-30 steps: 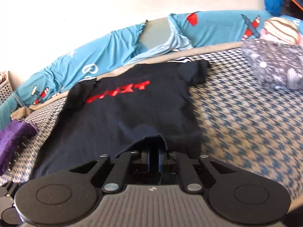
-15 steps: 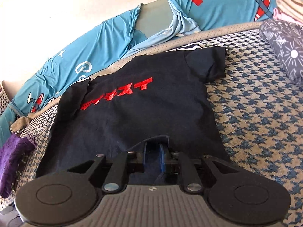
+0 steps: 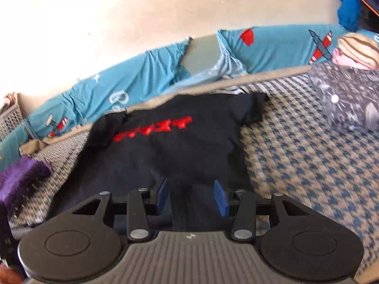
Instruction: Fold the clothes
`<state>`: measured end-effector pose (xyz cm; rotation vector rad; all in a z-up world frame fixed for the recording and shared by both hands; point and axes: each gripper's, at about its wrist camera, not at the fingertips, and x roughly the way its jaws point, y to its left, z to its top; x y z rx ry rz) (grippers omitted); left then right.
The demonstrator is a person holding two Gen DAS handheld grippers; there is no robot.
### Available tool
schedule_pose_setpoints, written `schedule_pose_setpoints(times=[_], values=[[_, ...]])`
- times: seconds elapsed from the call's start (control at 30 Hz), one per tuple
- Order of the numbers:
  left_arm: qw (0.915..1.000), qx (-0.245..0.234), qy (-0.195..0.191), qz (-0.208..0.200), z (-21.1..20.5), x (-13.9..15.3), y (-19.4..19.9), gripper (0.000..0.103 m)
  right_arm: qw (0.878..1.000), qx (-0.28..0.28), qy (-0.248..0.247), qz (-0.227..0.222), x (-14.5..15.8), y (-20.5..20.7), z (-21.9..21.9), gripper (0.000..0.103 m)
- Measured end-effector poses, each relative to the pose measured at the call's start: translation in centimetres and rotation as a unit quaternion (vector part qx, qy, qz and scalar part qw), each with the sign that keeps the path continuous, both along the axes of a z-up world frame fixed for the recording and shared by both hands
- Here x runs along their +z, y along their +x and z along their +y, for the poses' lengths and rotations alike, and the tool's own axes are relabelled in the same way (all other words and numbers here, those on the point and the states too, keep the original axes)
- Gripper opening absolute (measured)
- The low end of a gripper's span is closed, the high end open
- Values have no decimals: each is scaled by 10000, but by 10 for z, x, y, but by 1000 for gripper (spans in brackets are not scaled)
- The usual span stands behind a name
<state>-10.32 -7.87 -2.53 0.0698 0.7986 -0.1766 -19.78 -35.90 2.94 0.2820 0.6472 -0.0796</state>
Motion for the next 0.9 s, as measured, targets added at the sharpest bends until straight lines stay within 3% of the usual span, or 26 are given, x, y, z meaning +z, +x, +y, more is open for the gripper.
schedule_pose_setpoints(times=[0.23,0.43,0.73,0.83,0.9], values=[[10000,9,-14,10,0,1,0,103,9982,75,-513,309,-17,-24,24,43],[10000,7,-42,27,2,4,-1,103,9968,172,-654,435,-22,-22,34,43],[9998,72,-161,-3,5,10,-4,103,9885,141,-1407,544,-33,-15,48,42],[9996,50,-272,-58,9,15,-8,103,9888,59,-1373,580,-36,-12,46,30],[9995,24,-297,-56,10,17,-10,103,9888,-26,-1377,571,-36,-12,44,11]])
